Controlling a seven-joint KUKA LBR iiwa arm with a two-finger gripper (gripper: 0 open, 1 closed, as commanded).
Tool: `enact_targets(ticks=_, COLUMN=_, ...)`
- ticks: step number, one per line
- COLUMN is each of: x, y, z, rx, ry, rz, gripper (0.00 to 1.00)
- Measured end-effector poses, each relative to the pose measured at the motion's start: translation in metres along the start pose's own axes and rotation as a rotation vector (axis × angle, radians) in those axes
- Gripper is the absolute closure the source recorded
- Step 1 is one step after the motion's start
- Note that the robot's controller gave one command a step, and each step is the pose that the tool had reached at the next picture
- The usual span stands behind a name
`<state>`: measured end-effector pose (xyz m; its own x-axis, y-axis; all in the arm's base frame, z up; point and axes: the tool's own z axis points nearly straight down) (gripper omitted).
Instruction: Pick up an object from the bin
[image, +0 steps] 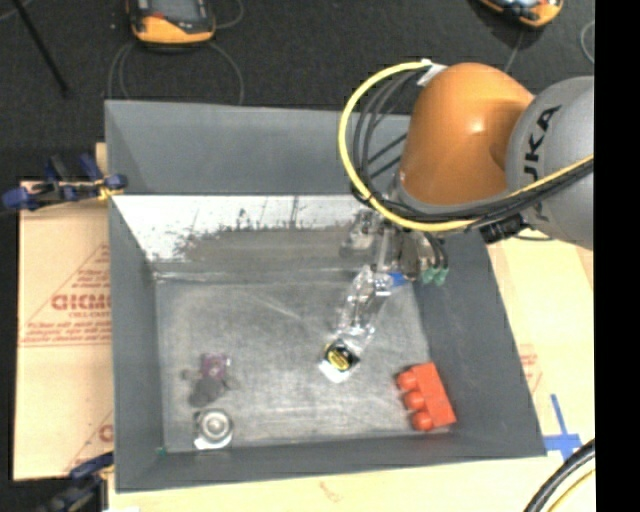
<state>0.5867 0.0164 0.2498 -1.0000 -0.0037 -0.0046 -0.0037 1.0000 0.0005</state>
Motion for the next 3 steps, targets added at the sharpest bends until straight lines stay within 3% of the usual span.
enact_targets(ticks=1, x=0.060, y=-0.014, z=0.149, rx=0.001, ry=0.012, rz=0.001, gripper=0.00)
enact_targets(ticks=2, x=0.042, y=-0.031, z=0.176, rx=-0.003, ry=-0.004, rz=-0.139, gripper=0.00)
enact_targets(ticks=3, x=0.038, y=-0.032, z=0.172, rx=-0.002, ry=-0.014, rz=-0.136, gripper=1.00)
